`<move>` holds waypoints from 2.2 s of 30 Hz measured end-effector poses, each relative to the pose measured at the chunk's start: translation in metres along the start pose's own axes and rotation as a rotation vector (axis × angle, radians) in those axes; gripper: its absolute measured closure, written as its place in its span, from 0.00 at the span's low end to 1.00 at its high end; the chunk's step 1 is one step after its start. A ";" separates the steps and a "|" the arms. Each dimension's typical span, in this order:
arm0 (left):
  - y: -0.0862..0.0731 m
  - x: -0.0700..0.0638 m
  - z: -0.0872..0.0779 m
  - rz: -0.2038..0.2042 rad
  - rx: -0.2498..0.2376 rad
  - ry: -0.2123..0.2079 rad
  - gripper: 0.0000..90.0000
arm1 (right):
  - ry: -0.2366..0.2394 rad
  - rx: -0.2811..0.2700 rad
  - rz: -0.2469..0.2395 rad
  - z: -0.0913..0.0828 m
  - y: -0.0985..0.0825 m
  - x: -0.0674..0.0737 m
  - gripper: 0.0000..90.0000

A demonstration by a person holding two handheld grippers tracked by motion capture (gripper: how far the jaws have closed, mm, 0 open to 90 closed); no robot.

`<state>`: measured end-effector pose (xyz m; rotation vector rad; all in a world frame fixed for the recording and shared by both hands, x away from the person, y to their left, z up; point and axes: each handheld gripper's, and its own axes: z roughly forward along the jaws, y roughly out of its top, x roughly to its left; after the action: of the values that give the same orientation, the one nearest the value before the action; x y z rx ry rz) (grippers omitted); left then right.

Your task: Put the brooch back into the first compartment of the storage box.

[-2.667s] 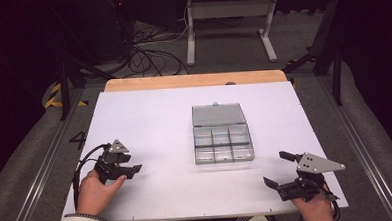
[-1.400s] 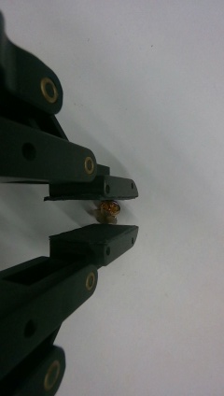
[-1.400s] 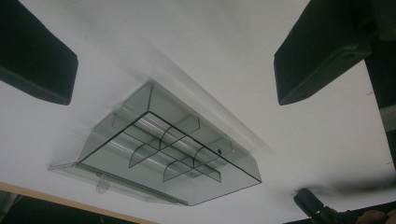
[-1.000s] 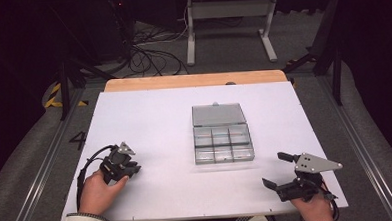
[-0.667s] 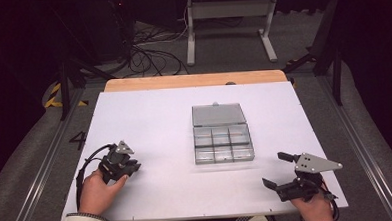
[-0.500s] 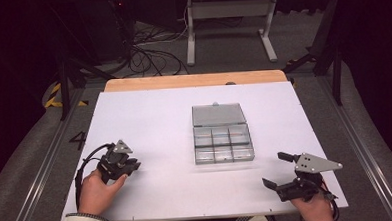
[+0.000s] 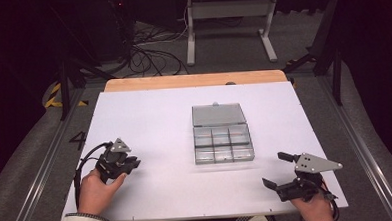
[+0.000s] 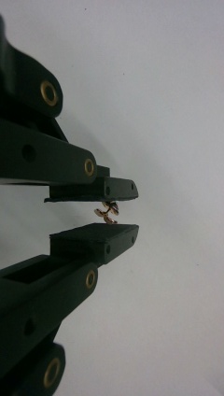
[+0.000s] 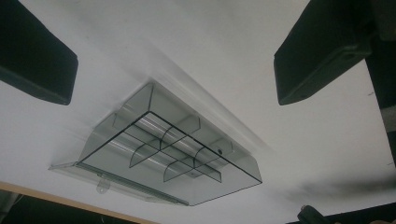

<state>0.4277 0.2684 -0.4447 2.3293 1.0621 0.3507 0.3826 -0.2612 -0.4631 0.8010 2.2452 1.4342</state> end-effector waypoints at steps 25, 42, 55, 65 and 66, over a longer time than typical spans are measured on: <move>0.014 -0.006 -0.017 -0.029 -0.141 -0.031 0.86 | 0.002 0.001 0.001 0.001 0.000 0.000 0.00; 0.038 -0.018 -0.022 0.006 -0.169 -0.042 0.86 | 0.003 0.001 0.001 0.001 0.000 -0.001 0.00; 0.061 -0.031 -0.018 0.028 -0.180 -0.049 0.86 | 0.002 0.002 -0.001 0.000 0.000 -0.001 0.00; 0.076 -0.037 -0.012 0.038 -0.178 -0.051 0.86 | 0.004 0.003 -0.003 0.000 0.000 -0.001 0.00; 0.077 -0.038 -0.012 0.042 -0.175 -0.055 0.86 | 0.004 0.002 -0.003 0.000 0.000 -0.001 0.00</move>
<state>0.4450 0.2029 -0.3910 2.1949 0.9195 0.3782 0.3831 -0.2621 -0.4629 0.7962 2.2498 1.4337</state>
